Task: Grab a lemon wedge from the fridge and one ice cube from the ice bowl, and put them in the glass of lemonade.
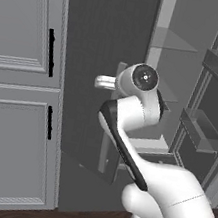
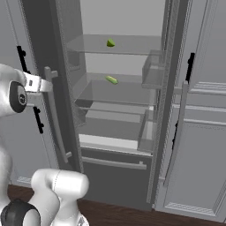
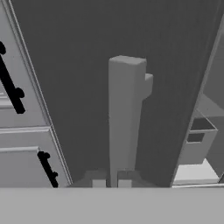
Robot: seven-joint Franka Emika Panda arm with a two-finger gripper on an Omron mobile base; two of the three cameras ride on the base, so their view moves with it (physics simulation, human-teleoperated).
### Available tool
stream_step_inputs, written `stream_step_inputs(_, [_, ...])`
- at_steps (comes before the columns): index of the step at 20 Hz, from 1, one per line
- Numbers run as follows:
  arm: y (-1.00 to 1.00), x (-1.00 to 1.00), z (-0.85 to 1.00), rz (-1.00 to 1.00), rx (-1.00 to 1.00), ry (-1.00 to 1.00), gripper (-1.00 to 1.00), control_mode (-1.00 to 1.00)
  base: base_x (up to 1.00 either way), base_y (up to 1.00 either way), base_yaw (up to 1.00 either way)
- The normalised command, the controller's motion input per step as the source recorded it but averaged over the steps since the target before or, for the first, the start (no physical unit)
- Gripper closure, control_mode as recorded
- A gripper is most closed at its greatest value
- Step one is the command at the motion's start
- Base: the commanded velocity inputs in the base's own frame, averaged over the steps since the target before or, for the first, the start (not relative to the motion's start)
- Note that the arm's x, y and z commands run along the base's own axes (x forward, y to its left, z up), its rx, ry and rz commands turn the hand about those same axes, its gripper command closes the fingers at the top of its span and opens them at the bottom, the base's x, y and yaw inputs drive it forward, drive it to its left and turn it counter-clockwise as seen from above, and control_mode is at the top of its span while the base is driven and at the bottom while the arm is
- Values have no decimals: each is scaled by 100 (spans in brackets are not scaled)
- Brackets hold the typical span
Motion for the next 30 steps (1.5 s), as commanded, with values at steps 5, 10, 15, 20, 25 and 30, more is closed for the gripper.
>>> stream_step_inputs(5, [9, -53, 70, 0, 3, 0, -100, -100, 0, 0, 0])
stream_step_inputs(10, [-68, -27, 17, -25, 46, 0, -100, -100, 0, 0, 0])
stream_step_inputs(15, [-70, -3, -12, -47, 42, 2, -100, -100, 0, 0, 0])
stream_step_inputs(20, [-57, -5, -40, -29, 34, 24, -100, -100, 0, 0, 0])
stream_step_inputs(25, [-50, 2, -37, -2, 47, 17, -100, -100, 0, 0, 0])
stream_step_inputs(30, [-33, 13, -33, 0, 38, 2, -100, -100, 0, 0, 0])
